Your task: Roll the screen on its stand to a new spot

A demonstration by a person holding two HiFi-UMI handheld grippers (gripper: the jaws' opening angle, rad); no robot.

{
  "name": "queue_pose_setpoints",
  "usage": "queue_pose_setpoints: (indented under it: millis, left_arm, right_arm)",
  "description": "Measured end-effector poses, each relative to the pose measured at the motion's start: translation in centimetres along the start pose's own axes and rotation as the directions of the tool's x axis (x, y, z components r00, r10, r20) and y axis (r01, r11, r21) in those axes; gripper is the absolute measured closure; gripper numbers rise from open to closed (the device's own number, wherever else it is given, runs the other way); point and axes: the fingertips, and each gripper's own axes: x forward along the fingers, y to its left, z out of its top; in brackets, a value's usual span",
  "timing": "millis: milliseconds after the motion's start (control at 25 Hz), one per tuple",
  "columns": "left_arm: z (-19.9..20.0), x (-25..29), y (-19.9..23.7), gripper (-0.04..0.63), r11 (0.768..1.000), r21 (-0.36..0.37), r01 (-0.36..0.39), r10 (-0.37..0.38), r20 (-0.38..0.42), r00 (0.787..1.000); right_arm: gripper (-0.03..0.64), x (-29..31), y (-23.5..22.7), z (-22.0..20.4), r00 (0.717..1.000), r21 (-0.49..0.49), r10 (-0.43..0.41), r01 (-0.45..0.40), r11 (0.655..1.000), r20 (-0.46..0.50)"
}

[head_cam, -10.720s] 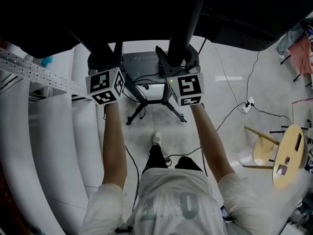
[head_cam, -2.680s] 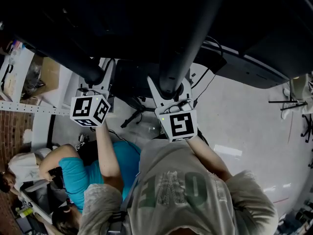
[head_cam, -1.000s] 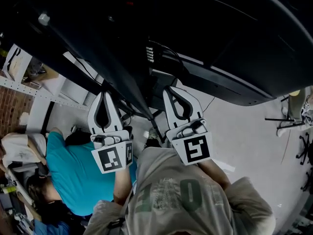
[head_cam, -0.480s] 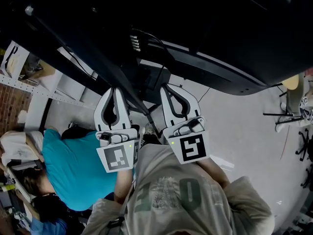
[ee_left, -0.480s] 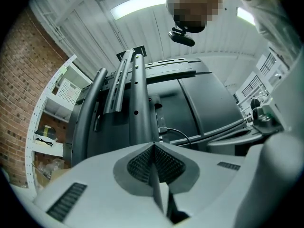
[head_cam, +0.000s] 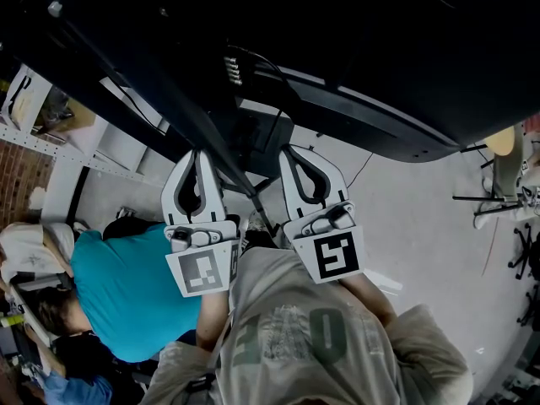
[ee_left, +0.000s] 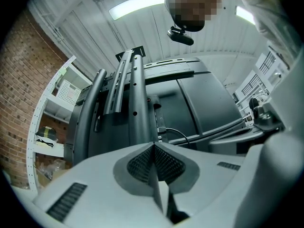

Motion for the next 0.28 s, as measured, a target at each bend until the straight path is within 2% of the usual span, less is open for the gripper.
queue_pose_setpoints:
  millis: [280]
  left_arm:
    - [0.10, 0.40, -0.03, 0.580, 1.000, -0.007, 0.006, -0.006, 0.004, 1.000]
  right_arm:
    - [0.597, 0.00, -0.48, -0.22, 1.000, -0.001, -0.004, 0.004, 1.000, -0.011]
